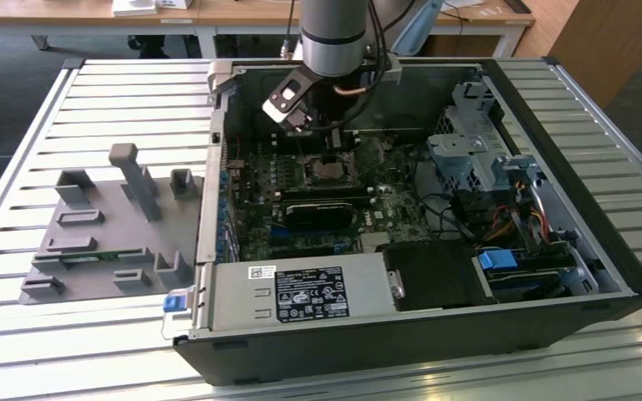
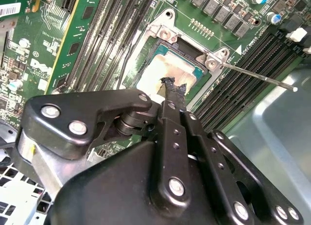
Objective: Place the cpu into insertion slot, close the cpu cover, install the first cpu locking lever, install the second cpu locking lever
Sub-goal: 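Close the cpu cover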
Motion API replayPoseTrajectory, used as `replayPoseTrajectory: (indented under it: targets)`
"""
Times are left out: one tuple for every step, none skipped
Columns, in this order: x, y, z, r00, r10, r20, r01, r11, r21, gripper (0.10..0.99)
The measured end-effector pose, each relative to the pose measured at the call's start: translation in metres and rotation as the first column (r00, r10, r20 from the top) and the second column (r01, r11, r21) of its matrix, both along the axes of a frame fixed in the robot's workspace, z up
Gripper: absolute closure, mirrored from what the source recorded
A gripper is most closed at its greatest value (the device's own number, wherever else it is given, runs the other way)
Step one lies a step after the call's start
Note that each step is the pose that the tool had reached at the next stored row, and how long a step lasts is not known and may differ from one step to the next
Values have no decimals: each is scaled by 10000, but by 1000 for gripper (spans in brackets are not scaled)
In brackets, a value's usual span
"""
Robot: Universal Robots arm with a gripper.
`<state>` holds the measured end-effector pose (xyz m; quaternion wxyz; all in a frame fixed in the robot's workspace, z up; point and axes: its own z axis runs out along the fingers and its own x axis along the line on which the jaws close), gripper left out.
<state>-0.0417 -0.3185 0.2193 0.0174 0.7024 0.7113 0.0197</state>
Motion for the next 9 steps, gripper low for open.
replayPoseTrajectory:
  targets:
    - [0,0,4,10000,0,-2,0,10000,0,980]
    - [1,0,10,10000,0,-5,0,10000,0,980]
    - [1,0,16,10000,0,-7,0,10000,0,980]
    - [1,0,21,10000,0,-9,0,10000,-1,980]
    - [1,0,29,10000,-1,-9,1,10000,0,980]
    - [1,0,38,10000,0,-9,0,10000,0,980]
    - [1,0,51,10000,0,-8,0,10000,0,980]
    - [1,0,68,10000,0,-8,0,10000,1,980]
    - [1,0,89,10000,-1,-9,1,10000,0,980]
